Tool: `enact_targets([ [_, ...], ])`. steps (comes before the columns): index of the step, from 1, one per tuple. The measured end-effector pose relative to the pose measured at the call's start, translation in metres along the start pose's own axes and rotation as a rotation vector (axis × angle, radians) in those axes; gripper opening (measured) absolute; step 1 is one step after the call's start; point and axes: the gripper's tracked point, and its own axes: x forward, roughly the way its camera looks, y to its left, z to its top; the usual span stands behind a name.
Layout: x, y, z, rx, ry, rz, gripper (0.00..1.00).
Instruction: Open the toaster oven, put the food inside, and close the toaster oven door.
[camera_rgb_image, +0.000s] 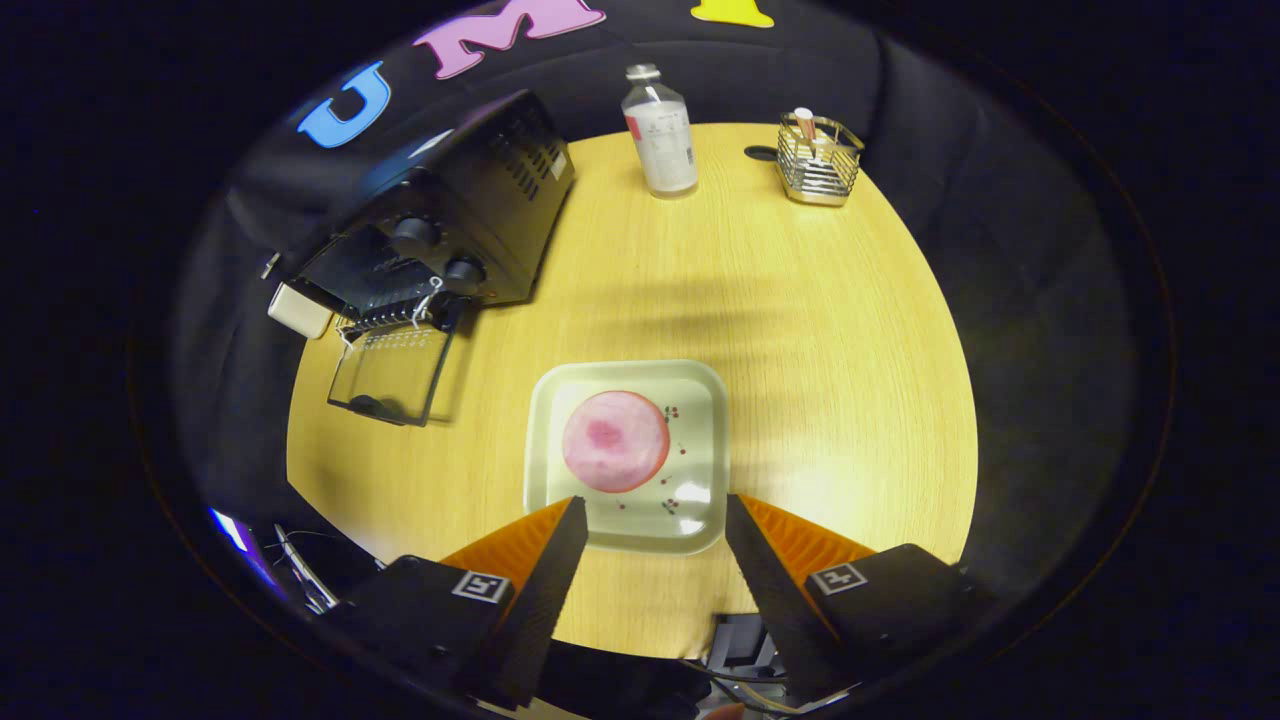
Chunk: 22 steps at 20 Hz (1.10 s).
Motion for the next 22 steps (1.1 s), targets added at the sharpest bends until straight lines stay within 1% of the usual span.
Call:
enact_targets([
  [1,0.011,-0.010,0.003,0.005,0.028,0.001,0.86],
  [2,0.022,-0.018,0.004,0.017,0.058,-0.001,0.85],
  [3,0.031,-0.026,0.004,0.037,0.092,-0.012,0.79],
  [6,0.051,-0.038,0.004,0.042,0.165,-0.035,0.73],
  [7,0.055,-0.039,-0.001,0.037,0.187,-0.038,0.62],
  [8,0.054,-0.038,0.003,0.032,0.189,-0.041,0.61],
  [9,0.059,-0.034,0.007,0.033,0.181,-0.022,0.60],
  [10,0.061,-0.036,0.005,0.025,0.200,-0.036,0.56],
  [12,0.066,-0.043,0.006,0.028,0.201,-0.075,0.34],
  [13,0.061,-0.039,0.007,0.026,0.200,-0.053,0.23],
  [14,0.062,-0.039,0.007,0.012,0.186,-0.026,0.19],
  [15,0.062,-0.038,0.010,0.007,0.170,-0.003,0.12],
  [17,0.064,-0.035,0.011,0.051,0.155,0.084,0.10],
  [18,0.062,-0.032,0.010,0.096,0.154,0.140,0.07],
  [20,0.056,-0.021,0.010,0.199,0.144,0.253,0.06],
  [22,0.049,-0.013,0.013,0.274,0.108,0.323,0.06],
])
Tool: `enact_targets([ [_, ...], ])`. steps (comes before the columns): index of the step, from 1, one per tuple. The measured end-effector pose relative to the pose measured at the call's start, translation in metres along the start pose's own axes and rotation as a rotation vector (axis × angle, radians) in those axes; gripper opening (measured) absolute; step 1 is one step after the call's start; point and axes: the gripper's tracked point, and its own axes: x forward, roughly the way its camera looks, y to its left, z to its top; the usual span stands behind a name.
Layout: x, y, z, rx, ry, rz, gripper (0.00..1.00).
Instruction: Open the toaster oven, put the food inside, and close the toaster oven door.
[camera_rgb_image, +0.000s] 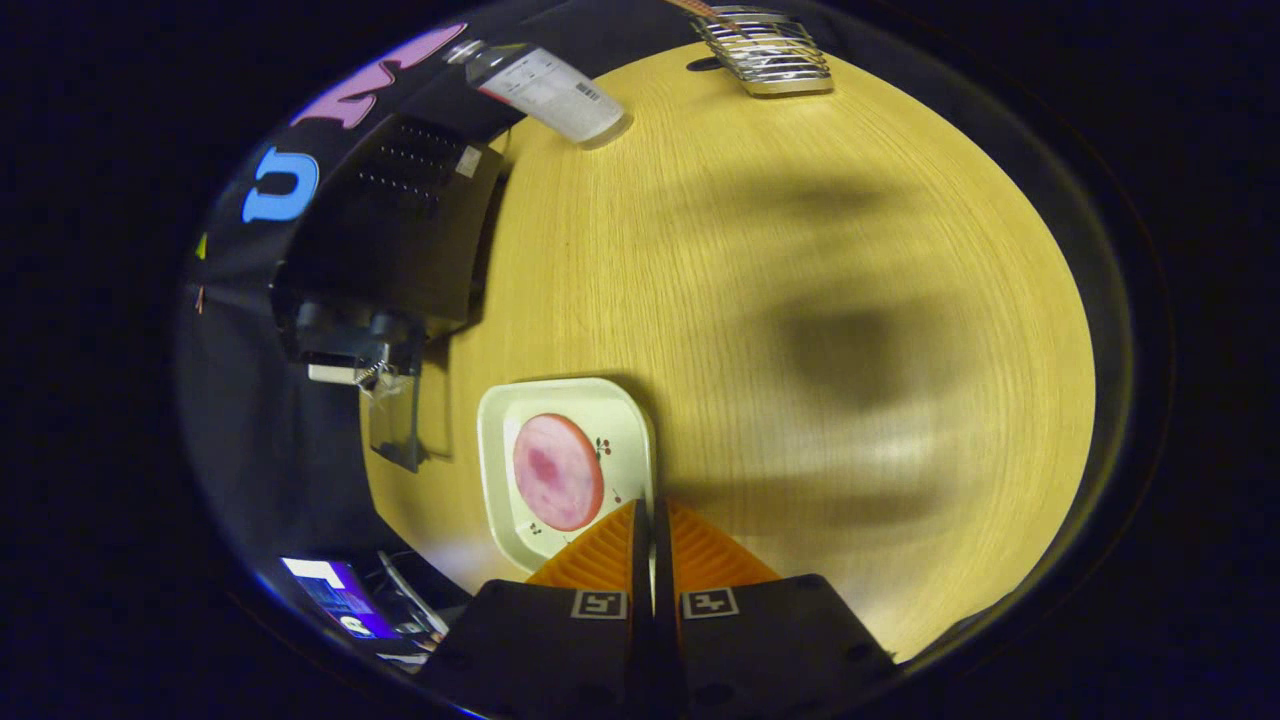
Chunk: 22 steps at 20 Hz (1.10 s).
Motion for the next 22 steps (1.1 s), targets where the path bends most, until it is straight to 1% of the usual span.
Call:
enact_targets([
  [4,-0.016,0.027,-0.005,0.116,-0.079,0.123,0.06],
  [6,-0.022,0.043,-0.011,0.138,-0.122,0.180,0.06],
  [8,-0.026,0.057,-0.018,0.175,-0.153,0.202,0.05],
  [11,-0.027,0.076,-0.037,0.231,-0.180,0.211,0.06],
  [14,-0.018,0.103,-0.055,0.270,-0.203,0.187,0.06],
  [17,-0.001,0.141,-0.072,0.341,-0.221,0.165,0.06],
  [20,0.016,0.192,-0.080,0.406,-0.255,0.165,0.06],
  [22,0.033,0.222,-0.080,0.473,-0.293,0.165,0.06],
])
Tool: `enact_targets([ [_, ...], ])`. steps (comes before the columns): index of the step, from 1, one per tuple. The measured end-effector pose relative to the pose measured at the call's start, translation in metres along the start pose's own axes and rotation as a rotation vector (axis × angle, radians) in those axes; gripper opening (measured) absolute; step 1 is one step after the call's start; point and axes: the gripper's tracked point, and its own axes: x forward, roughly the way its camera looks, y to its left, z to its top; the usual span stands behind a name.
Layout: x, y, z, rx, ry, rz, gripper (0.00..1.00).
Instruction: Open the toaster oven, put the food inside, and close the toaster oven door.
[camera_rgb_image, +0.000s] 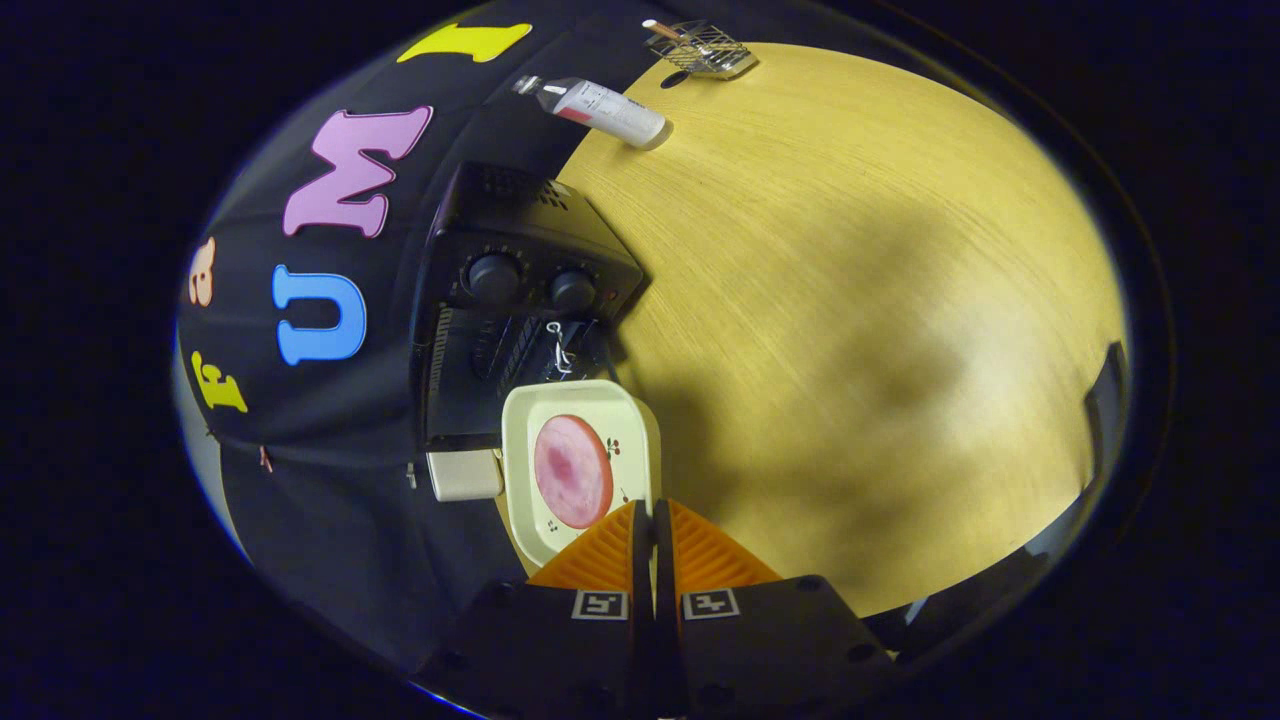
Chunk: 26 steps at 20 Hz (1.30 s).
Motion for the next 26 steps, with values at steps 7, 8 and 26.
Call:
enact_targets([
  [7,0.071,0.071,-0.021,0.226,-0.153,-0.020,0.05],
  [8,0.081,0.078,-0.016,0.255,-0.190,-0.030,0.05],
  [26,0.166,0.120,0.022,0.631,-0.429,-0.135,0.07],
])
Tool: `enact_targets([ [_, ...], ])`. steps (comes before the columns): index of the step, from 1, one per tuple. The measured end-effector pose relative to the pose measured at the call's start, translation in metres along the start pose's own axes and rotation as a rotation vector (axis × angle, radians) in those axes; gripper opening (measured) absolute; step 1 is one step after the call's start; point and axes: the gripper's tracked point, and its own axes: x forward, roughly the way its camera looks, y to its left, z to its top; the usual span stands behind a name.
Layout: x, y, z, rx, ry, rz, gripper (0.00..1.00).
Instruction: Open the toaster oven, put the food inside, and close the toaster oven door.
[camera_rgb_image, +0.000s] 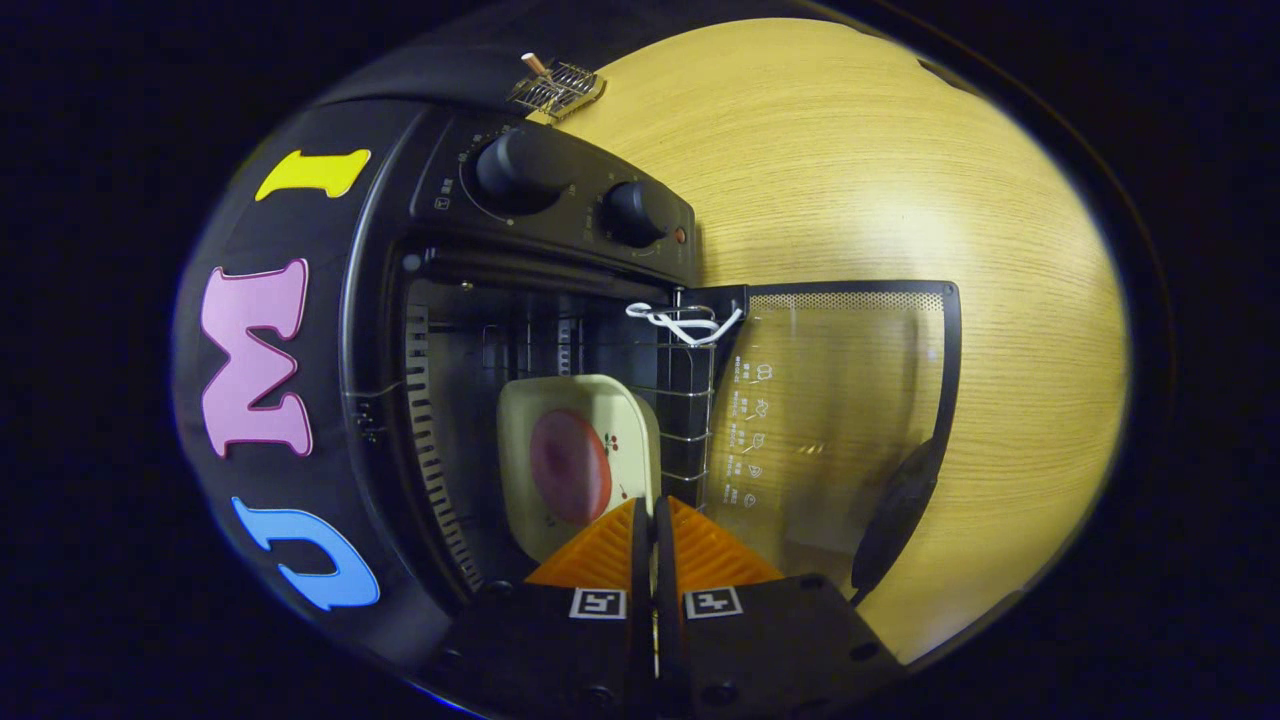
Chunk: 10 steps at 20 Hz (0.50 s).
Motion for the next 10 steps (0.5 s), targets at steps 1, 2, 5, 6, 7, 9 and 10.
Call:
enact_targets([
  [1,0.000,0.001,-0.007,0.022,0.032,0.004,0.10],
  [2,-0.002,0.004,-0.011,0.034,0.059,0.025,0.12],
  [5,-0.016,0.003,-0.012,-0.022,0.091,0.061,0.36],
  [6,-0.023,-0.001,-0.013,-0.065,0.108,0.069,0.45],
  [7,-0.032,-0.006,-0.012,-0.128,0.112,0.077,0.62],
  [9,-0.049,-0.017,-0.006,-0.287,0.108,0.100,0.97],
  [10,-0.056,-0.023,-0.002,-0.367,0.109,0.118,0.98],
])
